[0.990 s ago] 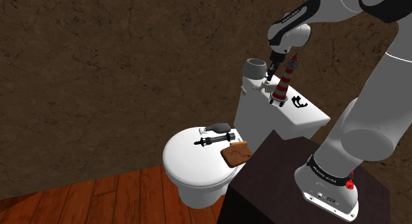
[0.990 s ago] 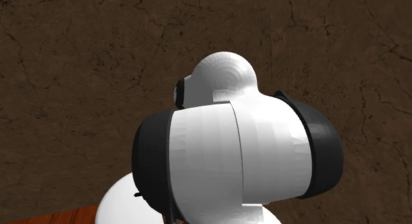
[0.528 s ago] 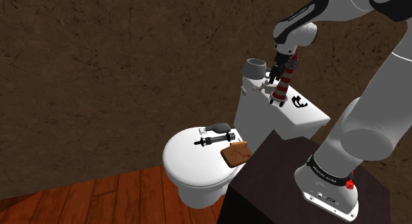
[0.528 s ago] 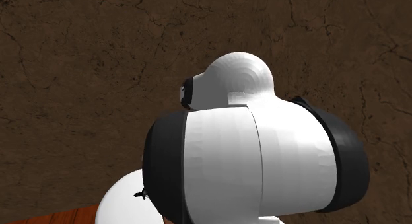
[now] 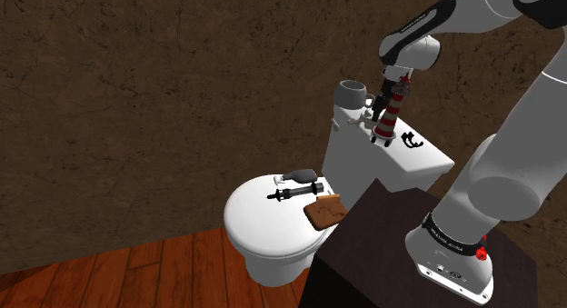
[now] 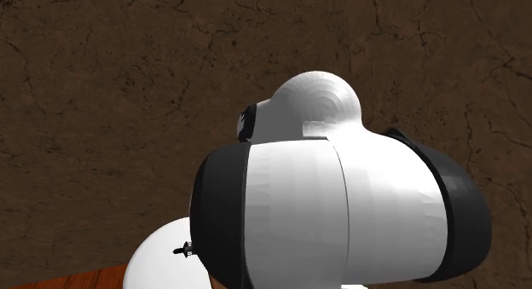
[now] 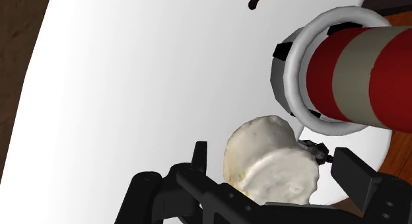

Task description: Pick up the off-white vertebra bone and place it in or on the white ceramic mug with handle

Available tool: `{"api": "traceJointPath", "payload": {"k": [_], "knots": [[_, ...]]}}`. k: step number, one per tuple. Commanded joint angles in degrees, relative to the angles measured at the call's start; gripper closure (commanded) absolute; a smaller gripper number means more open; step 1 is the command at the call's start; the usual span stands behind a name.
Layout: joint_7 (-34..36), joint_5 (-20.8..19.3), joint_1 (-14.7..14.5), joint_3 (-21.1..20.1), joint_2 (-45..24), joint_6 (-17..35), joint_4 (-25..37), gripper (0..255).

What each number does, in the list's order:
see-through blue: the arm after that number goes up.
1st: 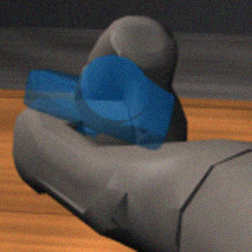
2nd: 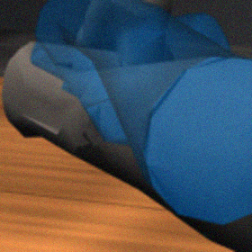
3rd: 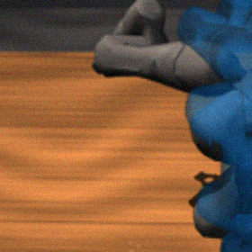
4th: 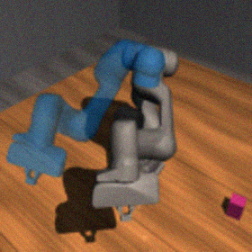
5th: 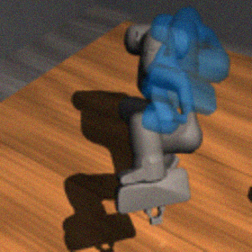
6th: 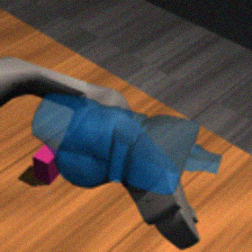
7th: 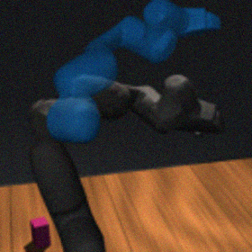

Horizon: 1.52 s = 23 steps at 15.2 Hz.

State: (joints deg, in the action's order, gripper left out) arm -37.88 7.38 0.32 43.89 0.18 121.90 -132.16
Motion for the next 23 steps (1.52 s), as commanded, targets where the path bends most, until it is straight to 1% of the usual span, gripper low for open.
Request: {"api": "traceJointPath", "payload": {"k": [1,9,10,12,16,18,19,23], "knots": [[-0.64,0.82,-0.05,-0.05,-1.16,1.45,-1.21,0],[-0.84,1.11,-0.09,-0.05,-1.45,1.88,-1.45,0],[-0.98,1.39,-0.1,-0.08,-1.8,1.76,-1.09,255],[-1.75,2.44,-0.08,-0.11,-3.01,2.27,-0.82,255],[-1.28,1.86,-0.15,-0.12,-2.29,2.35,-1.34,255],[-1.62,2.38,-0.15,-0.16,-2.86,2.45,-1.08,255],[-0.84,1.11,-0.12,-0.02,-1.45,1.88,-1.45,255],[1.23,-1.34,-0.17,-0.06,1.32,-0.97,-0.4,255]]}}
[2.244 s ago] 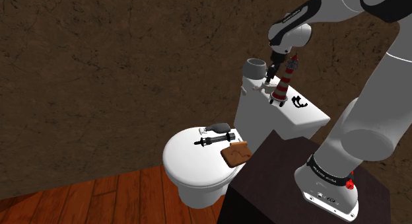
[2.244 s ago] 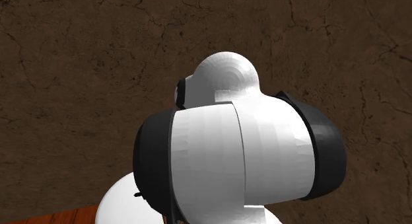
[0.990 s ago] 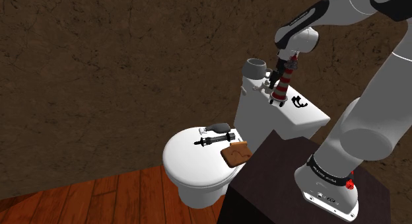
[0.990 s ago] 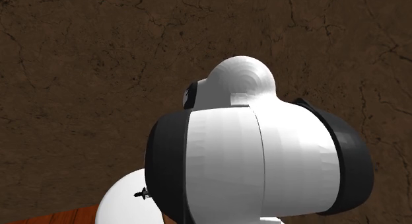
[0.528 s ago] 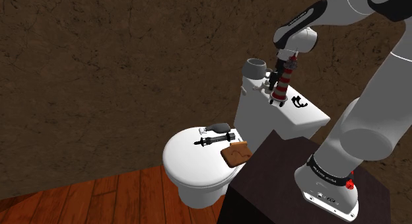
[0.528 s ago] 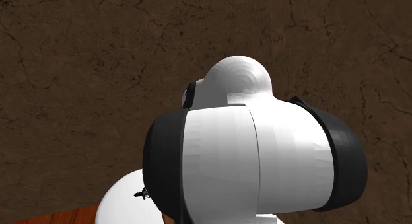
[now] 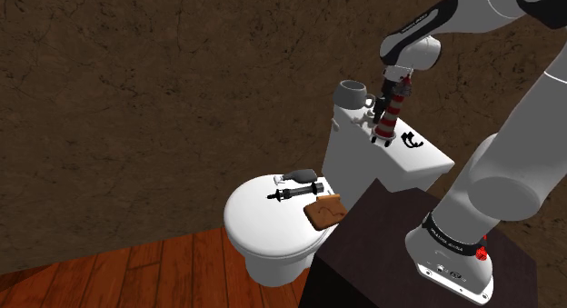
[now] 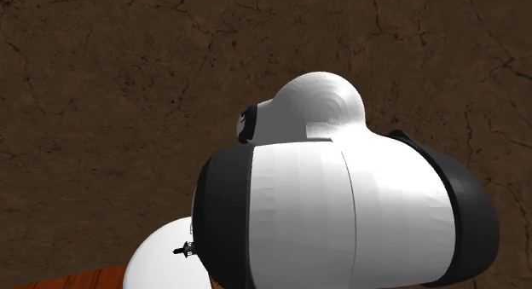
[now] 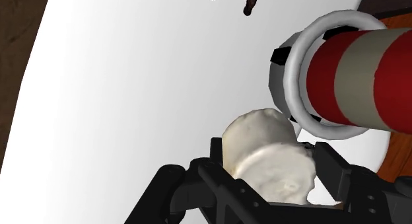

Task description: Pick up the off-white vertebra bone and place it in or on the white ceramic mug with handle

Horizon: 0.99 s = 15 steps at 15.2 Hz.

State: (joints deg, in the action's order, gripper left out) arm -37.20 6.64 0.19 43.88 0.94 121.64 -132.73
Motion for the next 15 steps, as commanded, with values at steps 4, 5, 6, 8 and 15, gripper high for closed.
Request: {"api": "traceJointPath", "payload": {"k": [4,5,6,8,15], "knots": [[2.36,-2.63,0.01,-0.31,3.04,-3.67,1.45,255],[2.77,-3.07,0.03,-0.4,3.62,-4.42,1.81,255],[3.16,-3.49,0.06,-0.5,4.18,-5.17,2.17,255],[3.9,-4.25,0.11,-0.72,5.23,-6.69,2.95,255],[6.03,-6.27,0.28,-1.59,8.34,-12.04,6.05,255]]}}
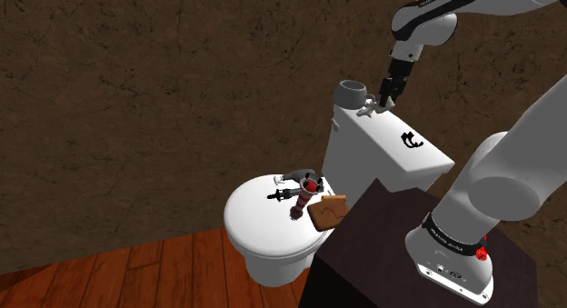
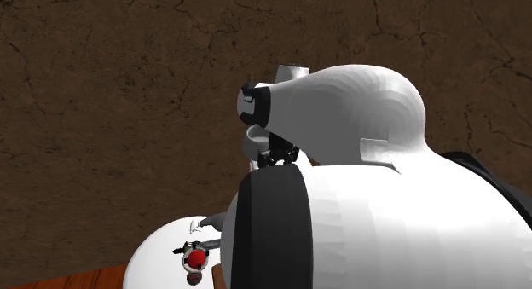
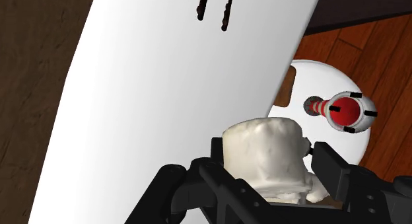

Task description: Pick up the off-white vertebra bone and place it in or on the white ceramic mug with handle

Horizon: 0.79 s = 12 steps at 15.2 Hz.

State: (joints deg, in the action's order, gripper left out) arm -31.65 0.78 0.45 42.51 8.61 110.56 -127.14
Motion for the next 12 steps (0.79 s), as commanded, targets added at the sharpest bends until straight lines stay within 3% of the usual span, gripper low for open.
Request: {"api": "traceJointPath", "payload": {"k": [1,12], "knots": [[0.73,-0.63,0.05,-0.35,1.04,-1.73,0.95,255],[2.86,-2.09,0.09,-1.69,3.99,-10.17,7.16,255]]}}
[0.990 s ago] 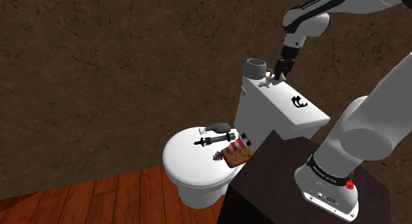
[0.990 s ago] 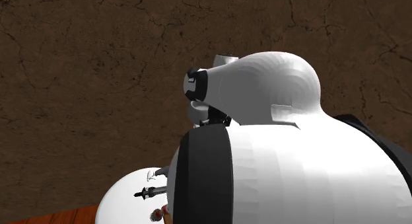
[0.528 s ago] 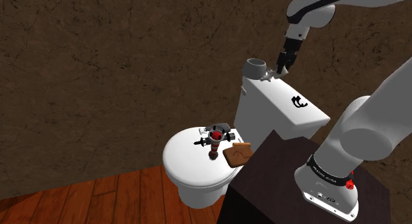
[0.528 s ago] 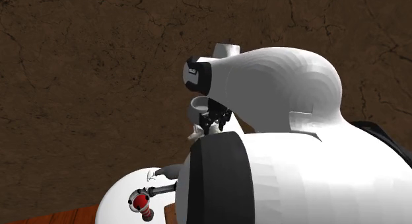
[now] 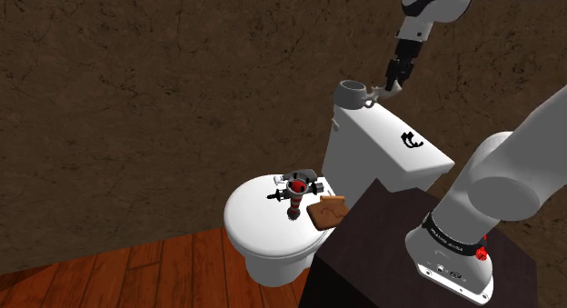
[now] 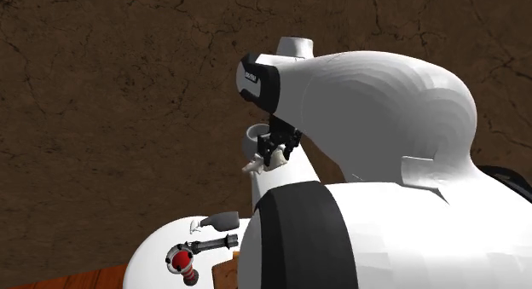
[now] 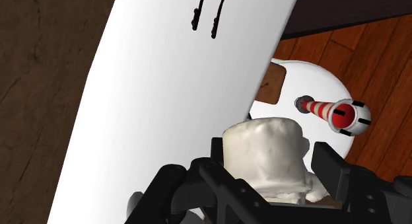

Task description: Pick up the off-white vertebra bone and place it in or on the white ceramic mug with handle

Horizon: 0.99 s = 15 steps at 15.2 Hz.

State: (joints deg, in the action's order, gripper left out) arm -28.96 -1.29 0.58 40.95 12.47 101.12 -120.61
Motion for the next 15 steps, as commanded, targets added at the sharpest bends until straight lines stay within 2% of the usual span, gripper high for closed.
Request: {"api": "traceJointPath", "payload": {"k": [1,3,6,8,11,15], "knots": [[0.31,-0.09,-0.05,-0.23,0.29,-1.5,1.26,255],[0.51,-0.17,-0.07,-0.38,0.52,-2.59,2.18,255],[-4.17,5.08,-0.75,2.63,-8.71,-3.57,9.99,255],[-7.42,9.2,-0.09,4.03,-15.26,-4.95,15.73,255],[-11.67,15.53,3.05,4.56,-25.16,-8.12,25.3,255],[-14.88,22.94,10.2,2.96,-37.78,-14.01,40.55,255]]}}
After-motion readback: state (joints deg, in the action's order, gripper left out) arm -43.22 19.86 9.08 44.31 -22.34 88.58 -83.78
